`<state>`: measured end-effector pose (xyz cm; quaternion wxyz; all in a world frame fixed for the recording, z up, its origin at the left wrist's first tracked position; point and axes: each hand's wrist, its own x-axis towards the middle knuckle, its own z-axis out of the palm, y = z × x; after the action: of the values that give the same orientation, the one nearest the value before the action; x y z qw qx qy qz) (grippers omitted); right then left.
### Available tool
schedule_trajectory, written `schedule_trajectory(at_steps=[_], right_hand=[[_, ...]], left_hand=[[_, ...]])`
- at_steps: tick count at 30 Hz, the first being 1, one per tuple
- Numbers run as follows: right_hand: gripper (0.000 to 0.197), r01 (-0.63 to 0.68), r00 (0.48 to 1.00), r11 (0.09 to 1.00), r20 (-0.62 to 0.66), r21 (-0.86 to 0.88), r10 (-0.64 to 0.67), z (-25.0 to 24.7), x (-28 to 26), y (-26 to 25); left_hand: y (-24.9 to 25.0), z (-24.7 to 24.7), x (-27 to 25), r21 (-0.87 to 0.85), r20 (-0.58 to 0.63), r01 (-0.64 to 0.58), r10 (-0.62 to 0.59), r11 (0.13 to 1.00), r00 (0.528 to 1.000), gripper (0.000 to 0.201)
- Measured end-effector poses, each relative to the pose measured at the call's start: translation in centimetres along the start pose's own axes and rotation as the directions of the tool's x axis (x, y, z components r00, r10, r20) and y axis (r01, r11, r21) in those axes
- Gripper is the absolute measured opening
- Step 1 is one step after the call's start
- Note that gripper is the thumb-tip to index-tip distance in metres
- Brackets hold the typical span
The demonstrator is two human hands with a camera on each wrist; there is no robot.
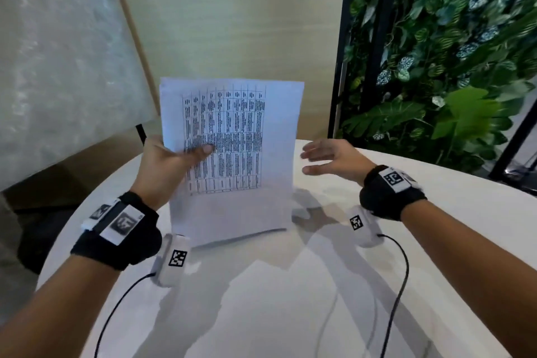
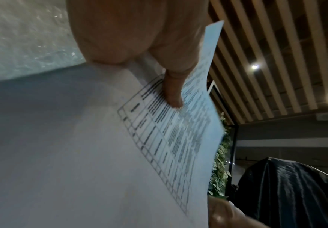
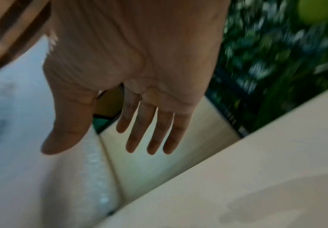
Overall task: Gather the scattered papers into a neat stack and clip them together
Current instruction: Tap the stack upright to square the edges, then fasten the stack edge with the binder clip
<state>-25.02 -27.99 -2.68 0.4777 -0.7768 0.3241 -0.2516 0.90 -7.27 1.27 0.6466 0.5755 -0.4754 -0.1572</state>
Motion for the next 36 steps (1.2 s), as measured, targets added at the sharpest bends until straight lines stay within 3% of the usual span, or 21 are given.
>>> schedule_trajectory(at_steps=[1, 3, 5, 7, 9, 11, 12, 13, 16, 20, 22, 24, 26, 28, 31, 36], right_hand=[[0.049, -0.045, 0.995, 0.978, -0.094, -0.206, 0.026, -2.3, 0.5, 1.4], [0.049, -0.241, 0.958, 0.778, -0.271, -0.581, 0.094, -6.5, 1.6, 5.1], [0.052, -0.442, 0.897, 0.520, -0.367, -0.731, 0.247, -8.9, 2.1, 8.1], [0.048, -0.530, 0.836, 0.399, -0.383, -0.748, 0.394, -9.3, 1.9, 9.8], [0.037, -0.522, 0.833, 0.402, -0.349, -0.752, 0.429, -8.0, 1.4, 9.9], [0.030, -0.491, 0.858, 0.425, -0.338, -0.761, 0.386, -6.3, 1.7, 9.5], [0.028, -0.457, 0.880, 0.460, -0.315, -0.761, 0.354, -5.2, 1.9, 9.0], [0.025, -0.415, 0.903, 0.495, -0.279, -0.763, 0.326, -4.1, 2.4, 8.4], [0.015, -0.260, 0.959, 0.606, -0.126, -0.752, 0.254, 0.0, 2.4, 5.3], [0.011, -0.077, 0.993, 0.814, 0.028, -0.576, 0.113, 5.1, 2.7, 2.6], [0.009, -0.065, 0.994, 0.918, 0.053, -0.391, 0.092, 7.1, 3.3, 2.6], [0.010, -0.117, 0.990, 0.991, 0.072, -0.068, 0.122, 8.6, 3.6, 2.9], [0.013, -0.168, 0.986, 0.941, 0.066, 0.293, 0.155, 9.7, 3.8, 3.4], [0.016, -0.217, 0.976, 0.823, 0.111, 0.524, 0.187, 10.2, 3.9, 4.0], [0.017, -0.238, 0.971, 0.759, 0.176, 0.606, 0.163, 10.0, 4.4, 5.4], [0.025, -0.249, 0.965, 0.769, 0.216, 0.588, 0.148, 9.8, 5.4, 6.4]], left_hand=[[0.5, -0.5, 0.5, 0.037, 0.022, -0.003, 0.002, 0.999, 1.000, 0.027], [1.4, -1.4, 1.4, 0.082, 0.060, 0.057, -0.062, 0.995, 0.996, 0.030], [2.3, -2.2, 2.2, 0.113, 0.131, 0.138, -0.152, 0.984, 0.980, 0.026], [3.1, -2.6, 2.7, 0.164, 0.221, 0.204, -0.237, 0.965, 0.946, 0.019], [3.2, -2.9, 3.0, 0.208, 0.315, 0.347, -0.398, 0.915, 0.861, 0.022], [2.3, -3.2, 3.2, 0.305, 0.397, 0.498, -0.584, 0.812, 0.708, 0.041], [1.6, -3.2, 3.3, 0.404, 0.405, 0.515, -0.652, 0.756, 0.640, 0.047], [0.5, -3.2, 3.4, 0.514, 0.378, 0.483, -0.693, 0.709, 0.614, 0.048], [-2.0, -2.5, 3.4, 0.753, 0.326, 0.301, -0.729, 0.586, 0.602, 0.044], [-3.7, -1.0, 2.5, 0.879, 0.282, 0.165, -0.766, 0.447, 0.578, 0.047], [-4.6, -0.5, 2.6, 0.905, 0.256, 0.144, -0.782, 0.401, 0.568, 0.065], [-5.5, -0.3, 3.0, 0.928, 0.232, 0.114, -0.789, 0.355, 0.569, 0.077], [-6.4, -0.2, 3.4, 0.946, 0.225, 0.067, -0.795, 0.316, 0.564, 0.080], [-6.8, 0.1, 3.8, 0.960, 0.214, 0.030, -0.803, 0.277, 0.557, 0.083], [-7.2, 0.6, 4.3, 0.974, 0.179, 0.020, -0.821, 0.226, 0.542, 0.086], [-7.3, 0.7, 5.4, 0.976, 0.181, 0.021, -0.859, 0.217, 0.479, 0.096]])
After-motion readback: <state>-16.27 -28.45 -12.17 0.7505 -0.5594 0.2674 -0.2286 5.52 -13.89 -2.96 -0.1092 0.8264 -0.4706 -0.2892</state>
